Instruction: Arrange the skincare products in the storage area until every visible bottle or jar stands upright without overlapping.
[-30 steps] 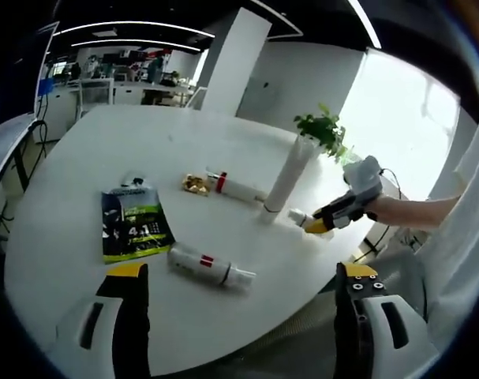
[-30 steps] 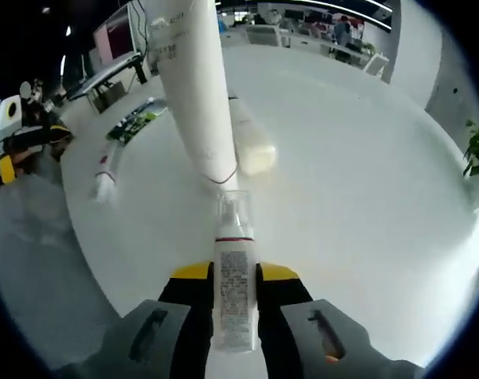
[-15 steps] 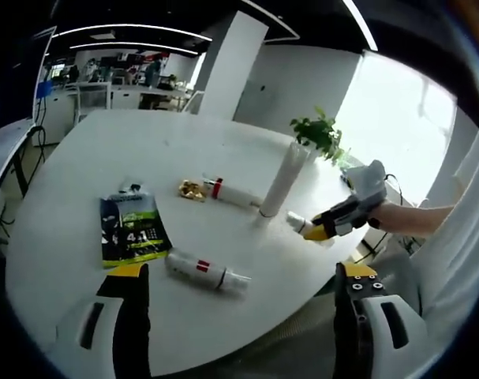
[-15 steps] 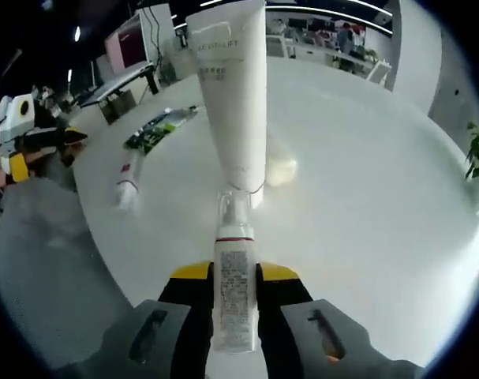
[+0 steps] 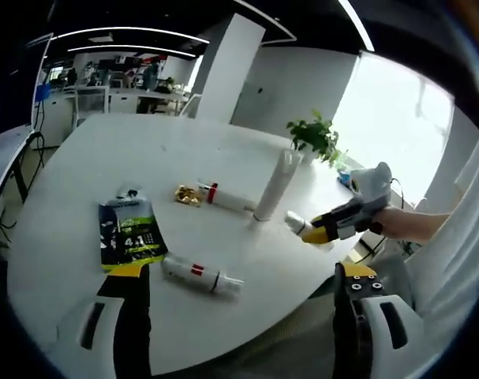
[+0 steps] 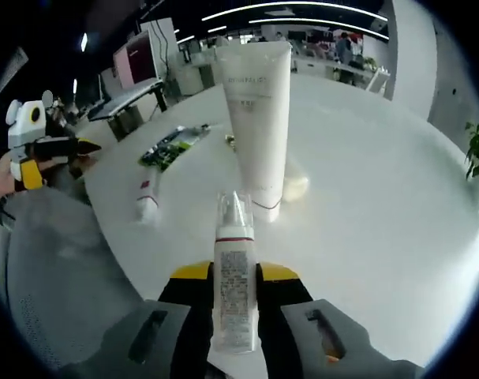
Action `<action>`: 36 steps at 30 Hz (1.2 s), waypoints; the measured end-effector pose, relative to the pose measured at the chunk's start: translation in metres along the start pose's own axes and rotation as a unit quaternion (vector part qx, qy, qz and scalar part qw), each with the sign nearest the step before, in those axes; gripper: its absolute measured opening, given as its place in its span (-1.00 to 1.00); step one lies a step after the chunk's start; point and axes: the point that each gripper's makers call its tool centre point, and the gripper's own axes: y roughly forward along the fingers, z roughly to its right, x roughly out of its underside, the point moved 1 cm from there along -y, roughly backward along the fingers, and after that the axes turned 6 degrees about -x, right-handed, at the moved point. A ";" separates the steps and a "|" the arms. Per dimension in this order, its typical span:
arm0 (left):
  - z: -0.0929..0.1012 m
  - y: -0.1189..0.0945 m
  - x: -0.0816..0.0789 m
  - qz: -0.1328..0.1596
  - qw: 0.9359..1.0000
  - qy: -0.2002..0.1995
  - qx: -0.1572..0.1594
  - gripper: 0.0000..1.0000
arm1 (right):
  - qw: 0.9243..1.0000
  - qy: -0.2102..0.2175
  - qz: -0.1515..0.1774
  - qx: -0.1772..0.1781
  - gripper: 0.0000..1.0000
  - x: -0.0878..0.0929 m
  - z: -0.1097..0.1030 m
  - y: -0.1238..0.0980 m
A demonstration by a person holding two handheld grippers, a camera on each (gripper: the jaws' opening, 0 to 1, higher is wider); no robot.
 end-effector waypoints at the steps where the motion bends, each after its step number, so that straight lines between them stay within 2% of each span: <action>1: 0.001 0.000 0.000 -0.001 1.000 0.002 0.001 0.78 | 1.000 -0.003 0.004 -0.001 -0.60 -0.002 -0.003 -0.001; 17: 0.012 0.002 -0.001 -0.006 1.000 0.015 0.014 0.75 | 0.999 -0.003 0.048 -0.011 -0.60 -0.011 -0.025 -0.012; 23: 0.023 0.006 0.001 -0.011 0.999 0.006 0.030 0.71 | 0.997 -0.002 0.075 -0.018 -0.60 -0.022 -0.035 -0.018; 29: 0.044 0.013 0.000 -0.011 0.998 -0.008 0.060 0.66 | 0.993 -0.016 0.112 -0.038 -0.60 -0.039 -0.056 -0.020; 36: 0.051 0.013 -0.007 -0.003 0.997 -0.017 0.076 0.62 | 0.985 -0.043 0.149 -0.073 -0.60 -0.057 -0.087 -0.021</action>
